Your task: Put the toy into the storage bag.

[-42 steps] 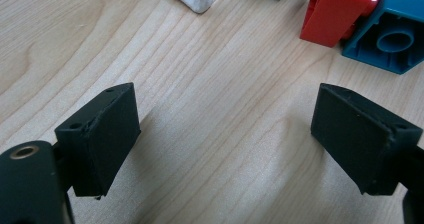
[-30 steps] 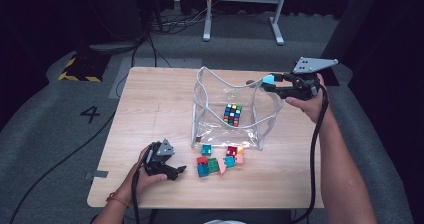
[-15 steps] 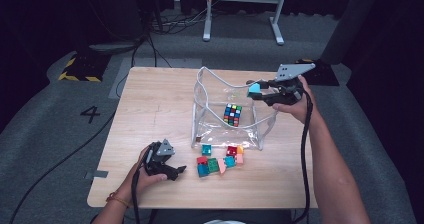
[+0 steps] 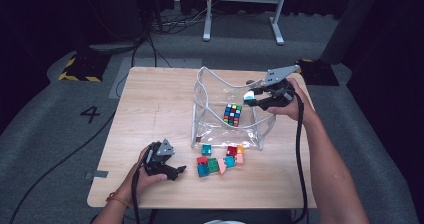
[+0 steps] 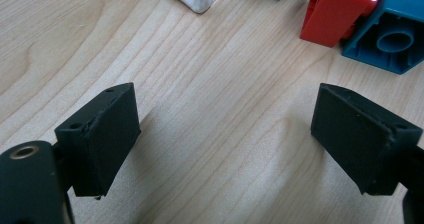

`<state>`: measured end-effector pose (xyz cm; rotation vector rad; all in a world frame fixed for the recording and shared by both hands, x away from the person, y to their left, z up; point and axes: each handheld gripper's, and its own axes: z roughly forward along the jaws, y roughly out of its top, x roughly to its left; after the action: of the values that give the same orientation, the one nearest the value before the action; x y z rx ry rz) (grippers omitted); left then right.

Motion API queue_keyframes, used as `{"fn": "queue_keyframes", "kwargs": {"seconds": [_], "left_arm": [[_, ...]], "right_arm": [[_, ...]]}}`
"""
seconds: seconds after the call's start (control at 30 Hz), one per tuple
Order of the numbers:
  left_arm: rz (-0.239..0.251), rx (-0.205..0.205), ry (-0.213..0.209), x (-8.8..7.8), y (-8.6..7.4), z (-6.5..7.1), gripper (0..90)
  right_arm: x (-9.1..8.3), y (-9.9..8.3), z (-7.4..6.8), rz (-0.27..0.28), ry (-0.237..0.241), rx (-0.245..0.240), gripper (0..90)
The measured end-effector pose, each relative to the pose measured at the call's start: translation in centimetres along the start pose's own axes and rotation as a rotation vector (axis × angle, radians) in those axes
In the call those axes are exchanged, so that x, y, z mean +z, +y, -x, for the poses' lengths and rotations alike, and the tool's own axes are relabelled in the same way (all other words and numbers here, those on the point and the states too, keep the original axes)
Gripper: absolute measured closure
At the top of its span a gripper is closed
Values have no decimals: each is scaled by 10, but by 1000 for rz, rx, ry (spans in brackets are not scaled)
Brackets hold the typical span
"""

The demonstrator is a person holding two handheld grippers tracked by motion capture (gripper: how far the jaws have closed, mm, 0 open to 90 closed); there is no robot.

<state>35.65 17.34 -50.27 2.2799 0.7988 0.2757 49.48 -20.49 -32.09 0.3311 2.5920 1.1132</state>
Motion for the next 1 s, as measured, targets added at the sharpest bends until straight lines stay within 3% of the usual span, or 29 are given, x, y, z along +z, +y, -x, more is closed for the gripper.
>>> {"fn": "queue_keyframes", "kwargs": {"seconds": [0.07, 0.2, 0.23, 0.37, 0.5, 0.73, 0.8, 1.0], "left_arm": [[0, 0, 0, 0, 0, 0, 122], [0, -1, -2, 0, 0, 0, 122], [-1, 0, 0, 0, 0, 0, 122], [0, 0, 0, 0, 0, 0, 122], [0, 1, 0, 0, 0, 0, 122], [0, -1, -1, 0, 0, 0, 122], [0, 0, 1, 0, 0, 0, 122], [-1, -1, -2, 0, 0, 0, 122]], "right_arm": [[5, -1, 1, -48, 11, -9, 552], [9, -2, 4, -92, 11, -13, 552], [12, -2, 4, -127, 10, -16, 552], [14, -1, 6, -172, 7, -14, 552], [18, 0, 12, -264, -8, -18, 551], [19, -6, 18, -295, -1, -9, 551], [21, -7, 19, -363, -6, 0, 550], [23, -9, 20, -461, -18, 1, 550]]}}
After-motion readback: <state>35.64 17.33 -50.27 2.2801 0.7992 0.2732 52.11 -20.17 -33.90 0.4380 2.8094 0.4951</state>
